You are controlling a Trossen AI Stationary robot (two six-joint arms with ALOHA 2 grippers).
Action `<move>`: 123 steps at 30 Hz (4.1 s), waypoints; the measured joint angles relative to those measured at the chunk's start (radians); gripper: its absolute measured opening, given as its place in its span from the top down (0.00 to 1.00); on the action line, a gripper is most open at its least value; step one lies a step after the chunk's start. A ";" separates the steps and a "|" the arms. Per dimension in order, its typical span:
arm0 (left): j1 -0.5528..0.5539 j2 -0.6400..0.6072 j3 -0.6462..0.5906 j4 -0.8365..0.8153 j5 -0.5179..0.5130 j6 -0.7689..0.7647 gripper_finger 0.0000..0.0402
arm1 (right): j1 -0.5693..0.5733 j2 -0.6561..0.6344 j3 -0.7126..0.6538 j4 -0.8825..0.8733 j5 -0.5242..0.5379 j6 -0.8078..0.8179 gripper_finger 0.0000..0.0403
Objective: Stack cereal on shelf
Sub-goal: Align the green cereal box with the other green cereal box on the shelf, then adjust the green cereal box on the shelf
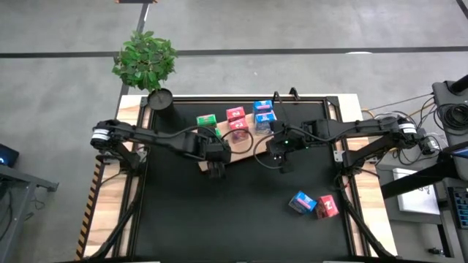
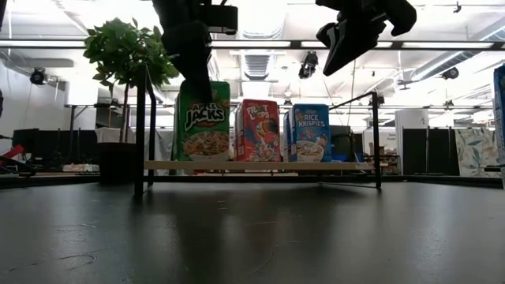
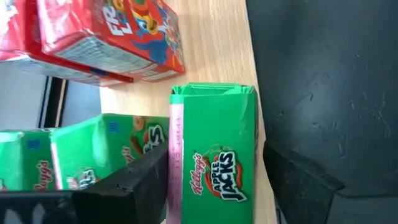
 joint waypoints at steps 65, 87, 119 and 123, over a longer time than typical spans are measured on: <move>-0.221 -0.448 -0.349 0.273 -0.301 -0.010 0.42 | -0.092 0.415 0.035 0.697 -0.050 -0.083 0.98; -0.221 -0.447 -0.349 0.281 -0.315 -0.009 0.42 | -0.106 0.442 0.048 0.712 -0.057 -0.108 0.98; 0.196 -0.429 -0.348 0.467 -0.018 0.317 0.67 | -0.092 0.149 0.048 0.448 -0.058 -0.131 0.98; 0.311 -0.414 -0.348 0.449 -0.027 0.332 0.86 | -0.083 0.124 0.037 0.430 -0.058 -0.126 0.98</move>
